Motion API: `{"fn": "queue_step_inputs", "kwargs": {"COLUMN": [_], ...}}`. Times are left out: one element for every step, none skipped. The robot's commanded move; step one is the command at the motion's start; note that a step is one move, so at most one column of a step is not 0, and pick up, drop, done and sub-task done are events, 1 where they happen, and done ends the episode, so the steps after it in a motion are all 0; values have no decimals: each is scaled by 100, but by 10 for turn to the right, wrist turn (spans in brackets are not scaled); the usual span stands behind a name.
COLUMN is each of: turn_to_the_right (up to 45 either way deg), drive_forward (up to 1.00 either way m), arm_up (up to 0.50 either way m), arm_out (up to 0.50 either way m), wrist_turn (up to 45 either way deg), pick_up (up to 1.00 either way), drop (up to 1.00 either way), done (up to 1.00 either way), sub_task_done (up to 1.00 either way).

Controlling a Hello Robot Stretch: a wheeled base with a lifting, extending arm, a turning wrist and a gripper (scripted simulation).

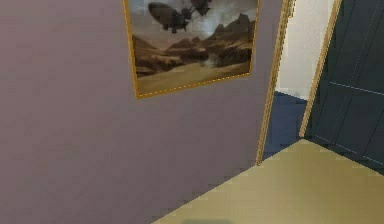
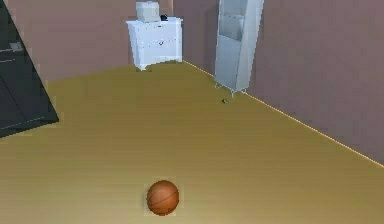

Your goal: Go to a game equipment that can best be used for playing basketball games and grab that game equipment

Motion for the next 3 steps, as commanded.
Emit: {"fn": "queue_step_inputs", "kwargs": {"turn_to_the_right": [0, 0, 0], "drive_forward": [0, 0, 0], "arm_up": [0, 0, 0], "arm_out": [50, 0, 0], "wrist_turn": [0, 450, 450], "pick_up": [0, 0, 0], "drop": [0, 0, 0], "done": [0, 0, 0], "sub_task_done": [0, 0, 0]}}
